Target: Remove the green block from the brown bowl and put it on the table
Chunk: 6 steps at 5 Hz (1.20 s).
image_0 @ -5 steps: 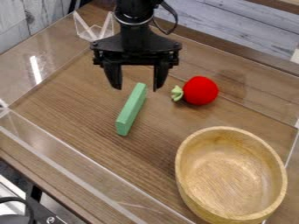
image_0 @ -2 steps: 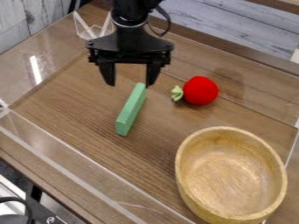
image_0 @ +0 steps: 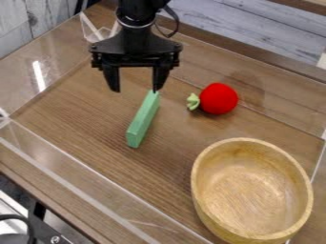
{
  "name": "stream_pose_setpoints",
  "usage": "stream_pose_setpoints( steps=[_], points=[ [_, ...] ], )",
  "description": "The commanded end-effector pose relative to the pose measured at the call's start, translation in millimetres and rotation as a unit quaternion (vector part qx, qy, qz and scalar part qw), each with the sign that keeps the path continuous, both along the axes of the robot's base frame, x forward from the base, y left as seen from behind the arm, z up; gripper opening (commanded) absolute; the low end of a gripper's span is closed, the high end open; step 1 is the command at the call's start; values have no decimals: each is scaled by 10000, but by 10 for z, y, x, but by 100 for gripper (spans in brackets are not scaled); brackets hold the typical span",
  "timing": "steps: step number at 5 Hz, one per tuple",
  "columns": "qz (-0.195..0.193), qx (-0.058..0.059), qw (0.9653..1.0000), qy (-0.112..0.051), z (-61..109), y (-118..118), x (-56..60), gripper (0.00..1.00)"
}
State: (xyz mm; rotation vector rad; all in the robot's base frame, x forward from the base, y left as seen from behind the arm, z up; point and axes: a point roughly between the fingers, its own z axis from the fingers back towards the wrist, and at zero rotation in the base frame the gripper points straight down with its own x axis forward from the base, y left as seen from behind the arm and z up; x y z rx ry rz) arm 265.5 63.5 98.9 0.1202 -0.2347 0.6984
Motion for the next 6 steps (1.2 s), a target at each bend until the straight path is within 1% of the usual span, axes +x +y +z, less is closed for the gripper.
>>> stream_pose_setpoints(
  steps=[1,2,3,4,5,6],
  points=[
    [44,-18,9998,-214,79,54,159,100],
    [10,14,9998,-206,47,69,187,0],
    [165,1,9997,-205,110,-17,211,100],
    [273,-6,9994,-211,170,-118,223,100],
    [-143,-15,9997,-205,226,-135,182,100],
    [-499,13,9986,-199,258,-120,143,100]
  ],
)
